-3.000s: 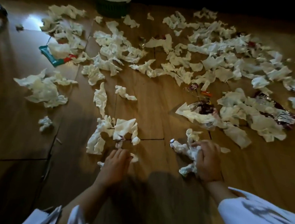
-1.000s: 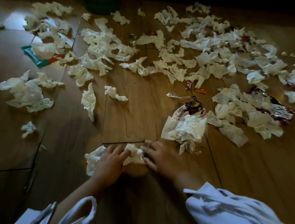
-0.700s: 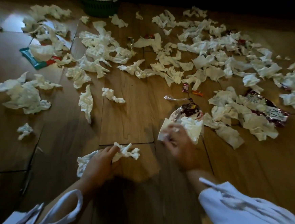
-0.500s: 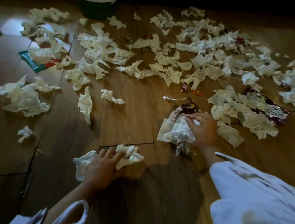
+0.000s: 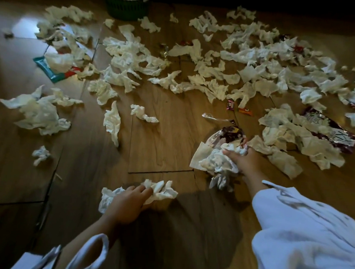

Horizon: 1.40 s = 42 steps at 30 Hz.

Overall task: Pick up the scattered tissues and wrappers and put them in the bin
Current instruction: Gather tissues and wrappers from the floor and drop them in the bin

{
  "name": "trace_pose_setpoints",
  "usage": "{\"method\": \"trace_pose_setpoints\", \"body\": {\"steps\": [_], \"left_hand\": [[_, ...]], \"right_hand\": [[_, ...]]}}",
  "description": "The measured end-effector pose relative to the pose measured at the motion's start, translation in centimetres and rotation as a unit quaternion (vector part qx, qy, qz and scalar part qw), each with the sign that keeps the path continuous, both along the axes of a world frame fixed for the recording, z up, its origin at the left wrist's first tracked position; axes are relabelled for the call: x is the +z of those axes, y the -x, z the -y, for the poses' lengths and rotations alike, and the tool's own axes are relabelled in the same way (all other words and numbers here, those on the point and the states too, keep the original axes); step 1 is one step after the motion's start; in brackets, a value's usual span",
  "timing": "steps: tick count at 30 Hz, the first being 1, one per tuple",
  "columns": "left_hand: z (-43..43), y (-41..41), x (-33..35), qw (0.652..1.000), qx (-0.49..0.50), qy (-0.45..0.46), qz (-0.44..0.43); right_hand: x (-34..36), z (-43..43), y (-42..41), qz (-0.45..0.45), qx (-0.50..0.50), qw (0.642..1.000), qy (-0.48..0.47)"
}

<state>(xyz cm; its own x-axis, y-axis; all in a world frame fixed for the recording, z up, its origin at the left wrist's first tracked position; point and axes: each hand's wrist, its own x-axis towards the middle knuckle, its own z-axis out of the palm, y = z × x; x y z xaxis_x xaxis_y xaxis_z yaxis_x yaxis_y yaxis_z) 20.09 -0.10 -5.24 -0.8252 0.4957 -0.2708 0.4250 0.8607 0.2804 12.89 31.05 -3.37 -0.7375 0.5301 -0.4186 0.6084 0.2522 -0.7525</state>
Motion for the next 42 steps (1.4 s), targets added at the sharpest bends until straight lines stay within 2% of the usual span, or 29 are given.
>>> {"method": "trace_pose_setpoints", "body": {"steps": [1,4,6,9,11,13,14,15,16,18,20,24,34,36,39,42], "left_hand": [[0.3,0.1,-0.2,0.997,-0.047,-0.008,-0.063],[1.1,-0.3,-1.7,0.982,-0.124,-0.047,-0.133],[1.4,-0.2,-2.9,0.972,-0.142,-0.088,-0.163],[1.2,0.3,-3.0,0.970,-0.135,-0.132,-0.153],[1.0,0.6,-2.9,0.979,-0.076,-0.146,-0.123],[1.1,0.4,-1.7,0.977,0.049,-0.196,-0.063],[1.0,0.3,-0.7,0.961,0.132,-0.240,-0.028],[0.9,0.5,0.7,0.927,0.234,-0.290,0.029],[0.8,0.5,2.5,0.873,0.323,-0.354,0.086],[0.7,0.8,6.1,0.767,0.430,-0.456,0.139],[1.0,0.8,11.1,0.716,0.468,-0.496,0.149],[2.6,0.8,21.4,0.688,0.498,-0.507,0.148],[3.5,3.4,51.7,0.666,0.529,-0.519,0.085],[3.2,3.5,56.9,0.652,0.549,-0.519,0.065],[3.5,4.1,62.4,0.625,0.573,-0.528,0.056],[4.3,6.0,65.4,0.617,0.585,-0.523,0.060]], "right_hand": [[-0.3,0.3,-0.1,-0.009,-0.009,1.000,0.014],[-0.6,1.5,-0.6,-0.018,-0.023,0.999,0.028],[-1.1,2.0,-0.8,-0.025,-0.030,0.999,0.022],[-1.2,2.8,-0.7,-0.031,-0.035,0.998,0.047],[-0.8,3.4,-0.8,-0.028,-0.041,0.996,0.070],[0.1,4.4,-1.5,-0.025,-0.055,0.994,0.096],[0.7,5.0,-2.0,-0.026,-0.065,0.992,0.110],[1.5,5.6,-2.4,-0.027,-0.077,0.989,0.122],[2.4,6.3,-2.7,-0.026,-0.087,0.987,0.130],[5.0,7.7,-3.2,-0.023,-0.099,0.984,0.146],[8.4,9.1,-3.5,-0.017,-0.103,0.982,0.158],[16.5,11.2,-3.8,-0.008,-0.102,0.979,0.175],[45.1,10.9,-2.5,0.019,-0.069,0.983,0.171],[50.0,11.1,-2.5,0.028,-0.062,0.981,0.184],[56.1,12.1,-1.3,0.043,-0.035,0.981,0.185],[60.0,13.5,1.0,0.040,-0.014,0.979,0.198]]}}
